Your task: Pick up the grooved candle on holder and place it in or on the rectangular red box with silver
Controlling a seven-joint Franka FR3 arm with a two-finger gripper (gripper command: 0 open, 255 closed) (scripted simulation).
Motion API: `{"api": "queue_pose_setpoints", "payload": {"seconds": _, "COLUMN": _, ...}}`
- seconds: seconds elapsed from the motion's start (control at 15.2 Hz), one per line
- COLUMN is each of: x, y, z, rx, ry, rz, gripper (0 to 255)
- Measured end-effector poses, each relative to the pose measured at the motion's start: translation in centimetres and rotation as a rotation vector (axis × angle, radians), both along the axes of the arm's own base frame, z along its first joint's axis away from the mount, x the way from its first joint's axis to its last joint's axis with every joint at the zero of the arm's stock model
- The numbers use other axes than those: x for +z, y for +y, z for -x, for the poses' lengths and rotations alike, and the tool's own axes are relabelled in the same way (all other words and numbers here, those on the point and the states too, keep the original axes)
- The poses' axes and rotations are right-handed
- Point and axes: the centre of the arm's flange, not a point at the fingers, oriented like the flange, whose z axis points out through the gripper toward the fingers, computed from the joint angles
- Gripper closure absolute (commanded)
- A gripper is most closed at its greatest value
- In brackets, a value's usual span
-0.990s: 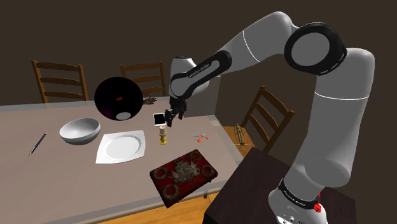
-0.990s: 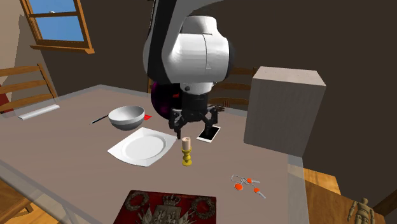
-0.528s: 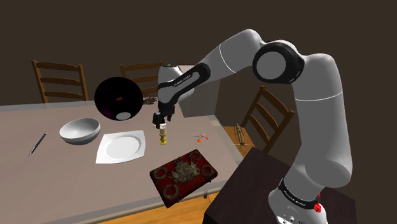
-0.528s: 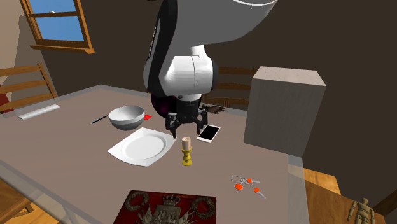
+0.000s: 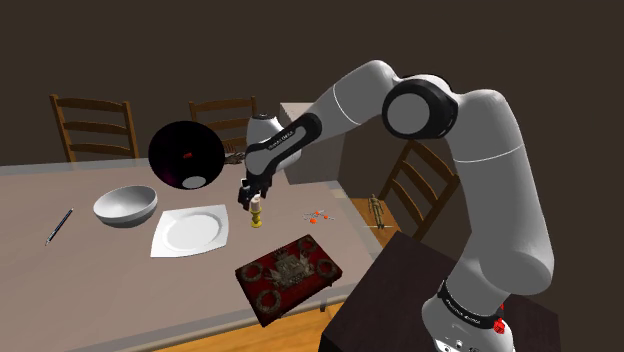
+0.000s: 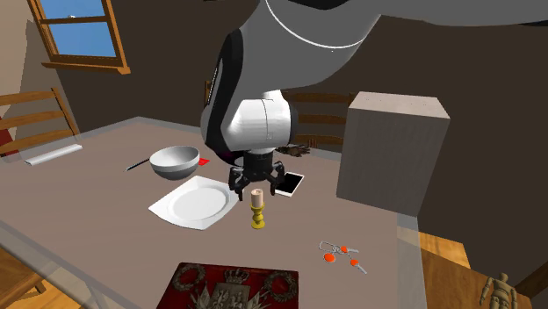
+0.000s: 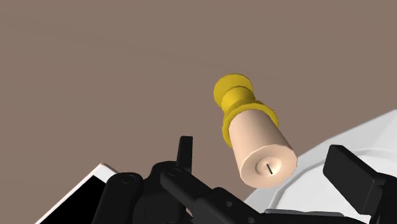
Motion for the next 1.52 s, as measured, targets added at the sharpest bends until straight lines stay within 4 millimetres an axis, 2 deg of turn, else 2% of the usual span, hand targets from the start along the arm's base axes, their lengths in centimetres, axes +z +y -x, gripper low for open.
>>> {"api": "queue_pose_setpoints", "payload": {"seconds": 0.4, "x": -0.5, "y": 0.1, "z": 0.0, "rx": 0.0, "ry": 0.0, "rz": 0.0, "gripper": 0}}
{"api": "queue_pose_setpoints", "payload": {"seconds": 0.46, "x": -0.5, "y": 0.1, "z": -0.1, "rx": 0.0, "ry": 0.0, "rz": 0.0, "gripper": 255}}
{"api": "queue_pose_setpoints", "payload": {"seconds": 1.12, "x": -0.5, "y": 0.0, "z": -0.1, "rx": 0.0, "ry": -0.001, "rz": 0.0, "gripper": 255}}
{"api": "queue_pose_setpoints", "payload": {"seconds": 1.52, "x": 2.1, "y": 0.1, "z": 0.0, "rx": 0.0, "ry": -0.001, "rz": 0.0, "gripper": 255}}
